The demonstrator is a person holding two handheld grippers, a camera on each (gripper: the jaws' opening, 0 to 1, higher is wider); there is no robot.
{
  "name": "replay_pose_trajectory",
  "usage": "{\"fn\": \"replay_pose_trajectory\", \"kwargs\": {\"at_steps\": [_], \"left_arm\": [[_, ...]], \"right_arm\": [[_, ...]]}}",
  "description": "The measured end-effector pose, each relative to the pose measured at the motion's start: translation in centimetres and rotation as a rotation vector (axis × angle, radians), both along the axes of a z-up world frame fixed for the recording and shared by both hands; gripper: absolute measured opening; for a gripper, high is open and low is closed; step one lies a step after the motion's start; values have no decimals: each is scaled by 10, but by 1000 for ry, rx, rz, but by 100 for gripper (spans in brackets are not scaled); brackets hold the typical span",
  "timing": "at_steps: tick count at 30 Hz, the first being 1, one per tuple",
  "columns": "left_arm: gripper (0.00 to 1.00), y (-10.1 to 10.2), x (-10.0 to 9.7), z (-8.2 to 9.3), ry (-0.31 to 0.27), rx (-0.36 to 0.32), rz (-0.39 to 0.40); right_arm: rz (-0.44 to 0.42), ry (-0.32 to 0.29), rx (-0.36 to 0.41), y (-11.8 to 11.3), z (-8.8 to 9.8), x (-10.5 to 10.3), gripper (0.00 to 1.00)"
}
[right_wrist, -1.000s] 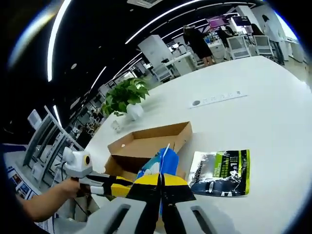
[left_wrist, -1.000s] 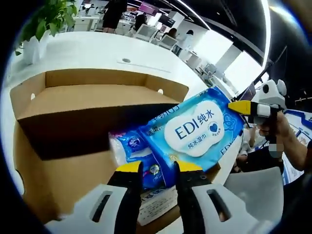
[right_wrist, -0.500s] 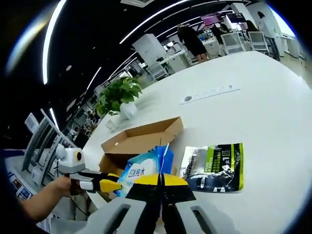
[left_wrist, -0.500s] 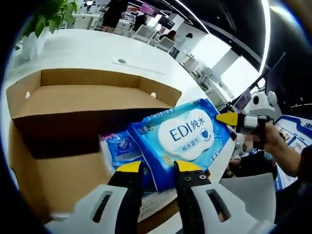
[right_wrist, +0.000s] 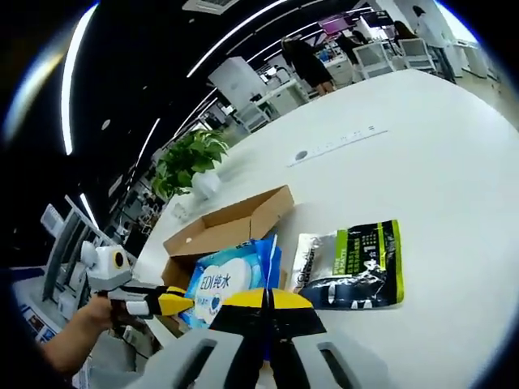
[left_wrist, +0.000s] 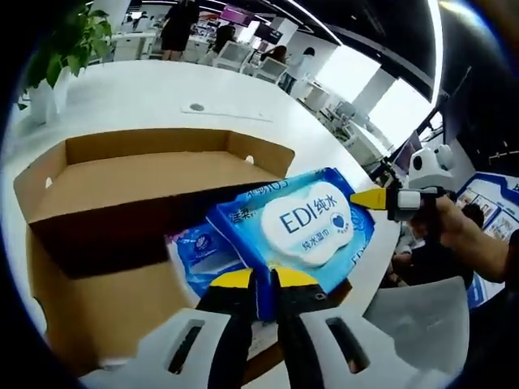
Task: Operate the shoe box by opening the lid, removing the specified soft item, and placing it in the target area until the item is outside and the box remains undamaged.
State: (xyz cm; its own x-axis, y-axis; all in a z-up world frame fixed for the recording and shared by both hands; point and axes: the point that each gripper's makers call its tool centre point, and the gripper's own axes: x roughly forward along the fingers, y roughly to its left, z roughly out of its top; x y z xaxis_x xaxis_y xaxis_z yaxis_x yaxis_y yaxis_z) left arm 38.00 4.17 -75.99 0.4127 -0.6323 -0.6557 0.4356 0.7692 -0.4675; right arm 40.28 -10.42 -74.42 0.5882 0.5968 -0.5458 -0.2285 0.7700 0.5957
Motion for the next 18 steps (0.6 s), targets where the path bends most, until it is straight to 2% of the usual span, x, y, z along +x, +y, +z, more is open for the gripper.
{"fn": "replay_pose_trajectory", "kwargs": {"at_steps": [6,11,18], "left_arm": [[0,2,1,5,-26,35,-5],[0,4,5,15,-49,33,7],[0,4,7,23,-52,22,19]], "right_arm": [[1,-4,4,2,4,-2,0],[4,-6,11,2,7,-3,0],[3,-10,14,2,11,-4,0]]}}
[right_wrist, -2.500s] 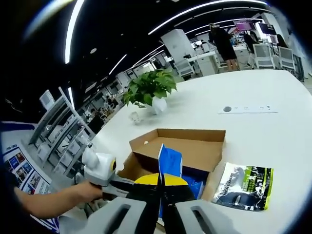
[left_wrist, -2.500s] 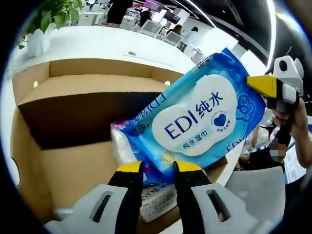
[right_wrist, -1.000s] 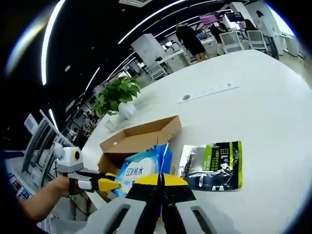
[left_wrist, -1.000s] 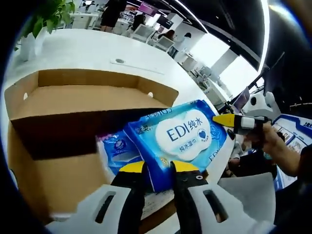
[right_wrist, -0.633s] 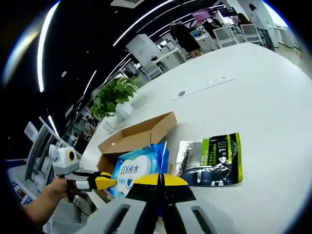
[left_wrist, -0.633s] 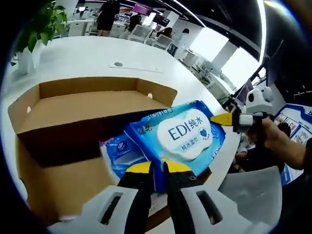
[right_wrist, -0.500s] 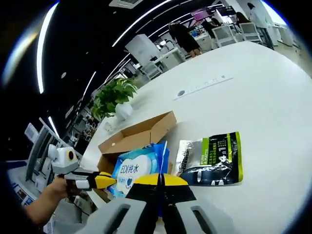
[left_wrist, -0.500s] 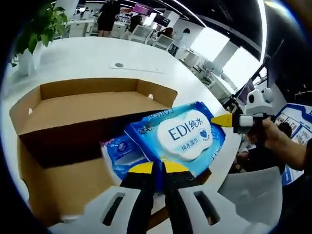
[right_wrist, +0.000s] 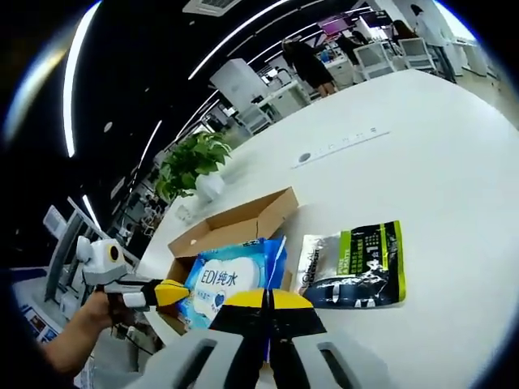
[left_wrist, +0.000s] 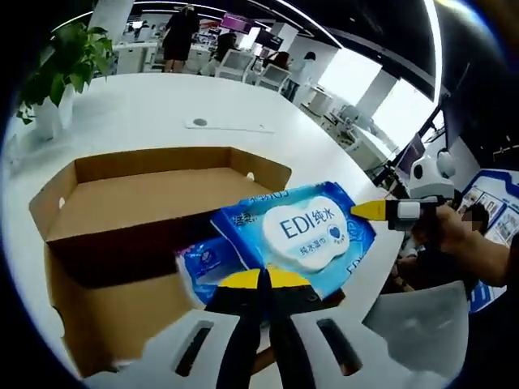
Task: Operate the shoe box by opening the lid, removing the specified soft item, and placing it in the target area until the item is outside and the box remains undamaged.
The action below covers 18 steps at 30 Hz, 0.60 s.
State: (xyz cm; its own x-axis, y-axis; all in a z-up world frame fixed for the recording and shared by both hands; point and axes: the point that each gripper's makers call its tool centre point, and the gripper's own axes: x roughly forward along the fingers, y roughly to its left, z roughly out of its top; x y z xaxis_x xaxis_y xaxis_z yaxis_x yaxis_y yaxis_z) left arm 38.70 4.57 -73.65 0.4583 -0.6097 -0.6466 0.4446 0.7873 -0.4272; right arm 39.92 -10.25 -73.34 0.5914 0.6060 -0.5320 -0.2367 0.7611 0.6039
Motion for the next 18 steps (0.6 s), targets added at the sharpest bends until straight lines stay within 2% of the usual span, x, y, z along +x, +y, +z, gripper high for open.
{"fn": "replay_pose_trajectory", "kwargs": {"at_steps": [9,18], "left_arm": [[0,-10,3,17,-25,-15,-12],[0,-32,5,30,-45,-29,-41]], "right_arm": [[-11,-12,12,-11,11,-1,0],[-35,-29,15,-32,22,0,0]]}}
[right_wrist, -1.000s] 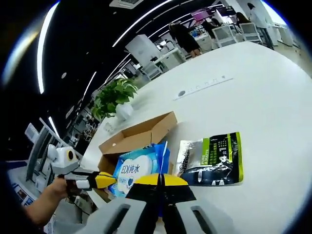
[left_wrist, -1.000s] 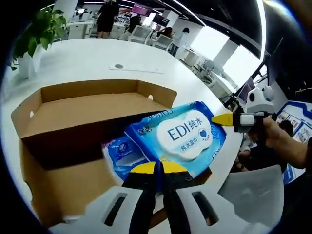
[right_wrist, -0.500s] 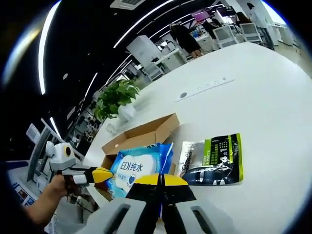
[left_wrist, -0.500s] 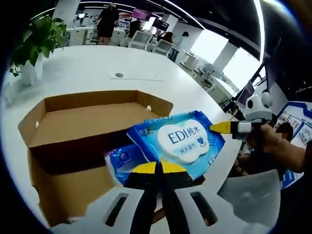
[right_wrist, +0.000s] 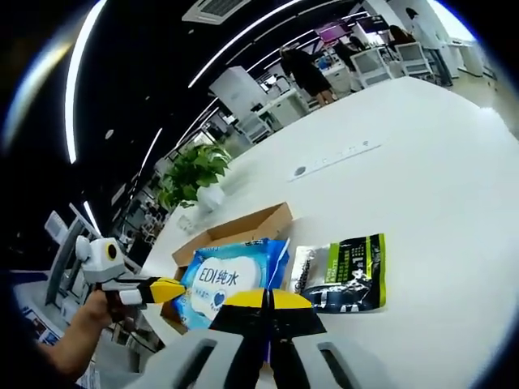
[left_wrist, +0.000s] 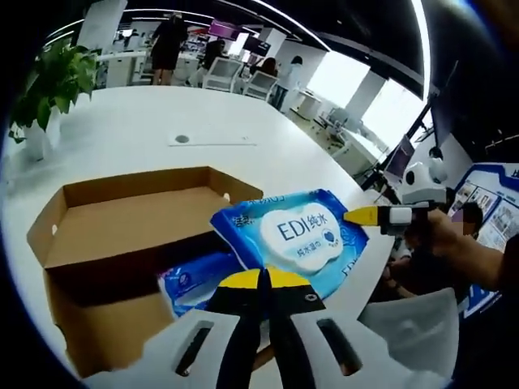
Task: Operate the shoe box by opening the lid, removing the specified soft item, and placing it in the target area until the item is outside and the box remains undamaged.
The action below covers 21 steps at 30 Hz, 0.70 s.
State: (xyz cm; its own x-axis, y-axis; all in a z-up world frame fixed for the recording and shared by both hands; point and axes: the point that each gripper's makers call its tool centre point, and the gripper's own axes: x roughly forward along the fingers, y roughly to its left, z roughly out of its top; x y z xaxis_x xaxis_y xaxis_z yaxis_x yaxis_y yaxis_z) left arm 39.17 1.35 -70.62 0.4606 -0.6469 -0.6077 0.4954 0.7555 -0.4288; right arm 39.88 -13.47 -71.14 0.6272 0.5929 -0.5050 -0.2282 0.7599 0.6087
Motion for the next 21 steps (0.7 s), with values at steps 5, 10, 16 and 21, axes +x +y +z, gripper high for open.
{"fn": "replay_pose_trajectory", "kwargs": {"at_steps": [5,10,16,21], "left_arm": [[0,-13,1,7,-8,-10,-15],[0,-26,2,13,-18,-18,-30],[0,-41,4,17,-30,-23,-49],[0,-54,7,19,-32,-33,-60]], "right_arm": [[-8,-9,2,-10,6,0,0],[-23,-15,3,-21,11,-1,0],[-44,-23,1,-37,15,0,0],[-59,-27,-5,-50,17,0,0]]}}
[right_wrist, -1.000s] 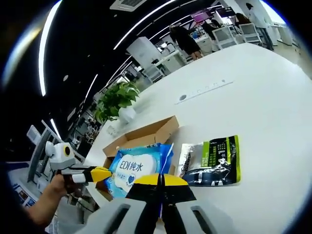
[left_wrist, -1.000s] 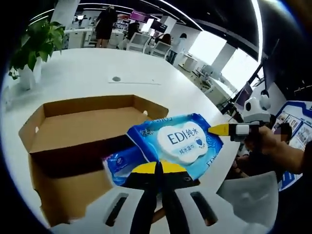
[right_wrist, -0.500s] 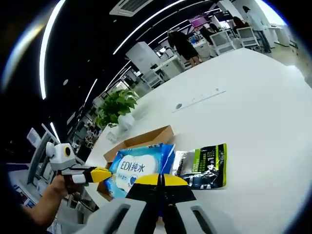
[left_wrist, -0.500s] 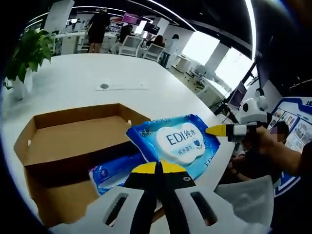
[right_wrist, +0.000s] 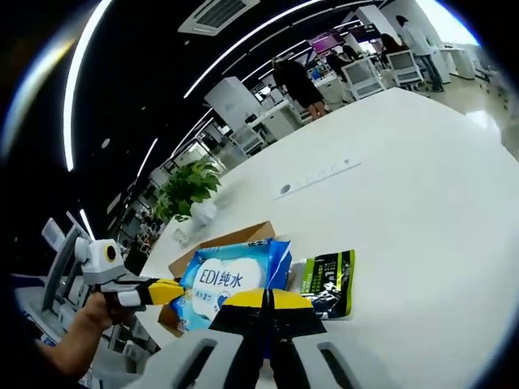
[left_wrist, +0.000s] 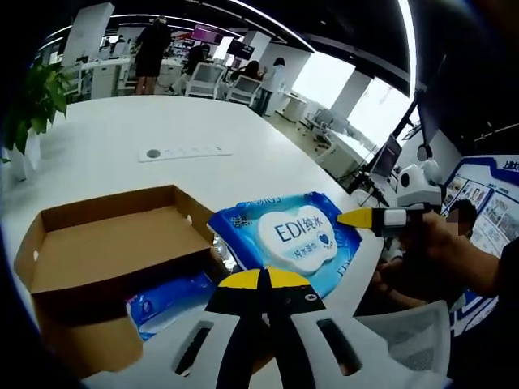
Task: Operate the shoe box by opening the lid, removing the specified soft item, and placing it in the target area until the item is outside and the box remains undamaged.
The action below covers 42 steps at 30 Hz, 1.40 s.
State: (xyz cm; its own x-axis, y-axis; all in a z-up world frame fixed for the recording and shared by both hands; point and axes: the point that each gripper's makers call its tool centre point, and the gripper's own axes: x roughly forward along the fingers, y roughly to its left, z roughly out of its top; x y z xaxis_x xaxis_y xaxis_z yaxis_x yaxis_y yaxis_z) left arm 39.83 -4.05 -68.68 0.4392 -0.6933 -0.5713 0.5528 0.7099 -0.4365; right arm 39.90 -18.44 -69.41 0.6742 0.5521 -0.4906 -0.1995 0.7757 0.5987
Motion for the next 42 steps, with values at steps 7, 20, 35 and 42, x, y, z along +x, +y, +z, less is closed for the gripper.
{"fn": "replay_pose_trajectory", "kwargs": {"at_steps": [7,20,35,42], "left_arm": [[0,-16,5,-5,4,-8,-13],[0,-36,17,-25,19,9,-15],[0,-43,31,-54,29,85,-7],[0,-41,36,-66,31,120,-8]], "right_arm": [[-18,3,-13,-18,-2,5,0],[-38,25,-23,-40,-19,16,0],[-11,57,-54,-42,-50,37,0],[5,55,-74,-42,-60,43,0]]}}
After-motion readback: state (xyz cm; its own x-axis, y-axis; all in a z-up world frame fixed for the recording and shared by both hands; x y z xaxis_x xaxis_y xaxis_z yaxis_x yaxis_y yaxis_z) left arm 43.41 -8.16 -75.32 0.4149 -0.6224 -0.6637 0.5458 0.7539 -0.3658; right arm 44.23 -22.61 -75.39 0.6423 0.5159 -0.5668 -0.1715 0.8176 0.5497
